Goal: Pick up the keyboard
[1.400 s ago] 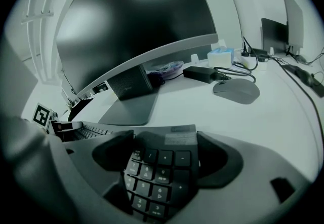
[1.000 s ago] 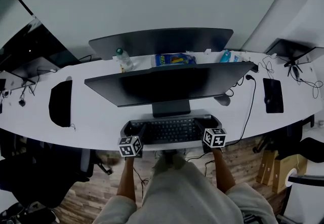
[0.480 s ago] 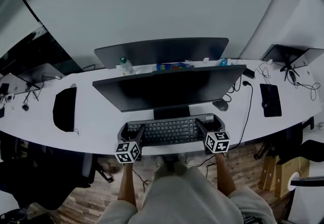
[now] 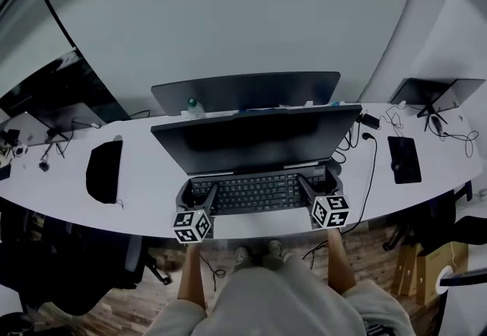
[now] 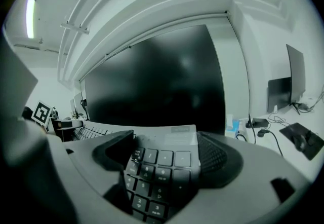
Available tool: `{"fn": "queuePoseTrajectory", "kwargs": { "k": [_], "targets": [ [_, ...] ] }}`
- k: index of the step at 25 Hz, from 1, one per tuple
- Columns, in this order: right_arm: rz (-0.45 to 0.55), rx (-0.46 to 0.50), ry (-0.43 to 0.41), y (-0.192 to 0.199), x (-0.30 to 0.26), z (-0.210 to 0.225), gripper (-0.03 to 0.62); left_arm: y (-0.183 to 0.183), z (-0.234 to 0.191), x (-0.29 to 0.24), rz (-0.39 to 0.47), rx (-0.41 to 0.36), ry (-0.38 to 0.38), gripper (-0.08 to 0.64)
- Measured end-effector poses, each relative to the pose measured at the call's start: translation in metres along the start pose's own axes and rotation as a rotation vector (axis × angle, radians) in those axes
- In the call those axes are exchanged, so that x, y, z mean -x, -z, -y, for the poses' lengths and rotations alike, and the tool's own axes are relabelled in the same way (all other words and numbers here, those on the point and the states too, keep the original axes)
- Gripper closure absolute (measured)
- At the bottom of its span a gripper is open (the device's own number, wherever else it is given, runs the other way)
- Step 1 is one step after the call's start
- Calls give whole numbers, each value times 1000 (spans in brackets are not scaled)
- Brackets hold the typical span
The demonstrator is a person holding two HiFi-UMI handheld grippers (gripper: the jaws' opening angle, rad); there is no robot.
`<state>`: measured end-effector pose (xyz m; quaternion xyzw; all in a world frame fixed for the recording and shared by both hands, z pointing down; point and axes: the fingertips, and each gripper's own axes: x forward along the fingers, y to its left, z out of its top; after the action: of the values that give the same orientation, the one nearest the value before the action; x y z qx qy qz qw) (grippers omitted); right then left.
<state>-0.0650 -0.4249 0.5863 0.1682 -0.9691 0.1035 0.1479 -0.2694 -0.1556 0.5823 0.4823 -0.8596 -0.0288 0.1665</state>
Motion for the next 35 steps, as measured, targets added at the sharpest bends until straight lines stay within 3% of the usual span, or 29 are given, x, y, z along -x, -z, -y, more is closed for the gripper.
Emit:
{"fn": "queuePoseTrajectory", "kwargs": {
  "k": [19, 35],
  "targets": [
    [188, 53, -32, -88, 12, -7, 213, -91, 17, 14, 193, -74, 7, 222],
    [215, 65, -24, -101, 17, -7, 213, -104, 21, 14, 214, -82, 15, 222]
  ]
}}
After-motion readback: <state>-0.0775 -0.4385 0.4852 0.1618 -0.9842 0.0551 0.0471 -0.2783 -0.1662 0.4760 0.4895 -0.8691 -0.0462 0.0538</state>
